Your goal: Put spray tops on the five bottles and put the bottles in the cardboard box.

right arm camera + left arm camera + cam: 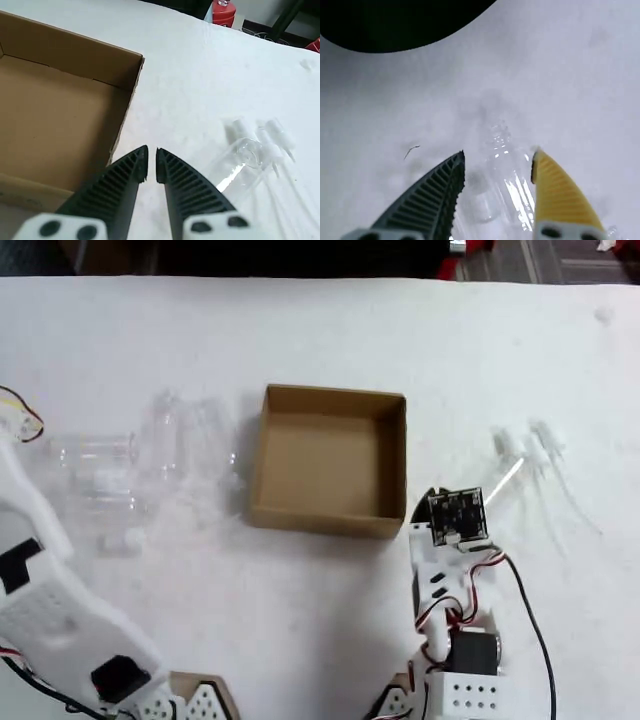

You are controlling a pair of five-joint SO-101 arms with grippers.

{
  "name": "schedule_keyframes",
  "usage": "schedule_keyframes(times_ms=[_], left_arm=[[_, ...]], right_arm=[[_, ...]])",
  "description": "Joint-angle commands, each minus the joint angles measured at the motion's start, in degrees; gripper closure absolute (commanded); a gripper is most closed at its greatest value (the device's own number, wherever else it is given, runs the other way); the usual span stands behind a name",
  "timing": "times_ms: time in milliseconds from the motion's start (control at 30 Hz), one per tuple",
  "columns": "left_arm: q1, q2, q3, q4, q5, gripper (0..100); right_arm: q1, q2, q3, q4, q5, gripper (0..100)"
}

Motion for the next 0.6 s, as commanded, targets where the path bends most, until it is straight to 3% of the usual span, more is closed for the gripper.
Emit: schedule_keyframes(times_ms=[0,433,567], left_arm=[[-0.22,2.07,-2.81,-2.46,0.70,79],[-0.22,6.73,-2.81,-8.35,0.79,79],[-0.40,8.92,-2.90,-8.97,4.04,79]], right_arm=[[0.13,-0.13,0.44,0.31,0.44,97.7],[0.13,-0.13,0.44,0.31,0.44,97.7],[0.13,-0.13,0.44,0.31,0.44,97.7]])
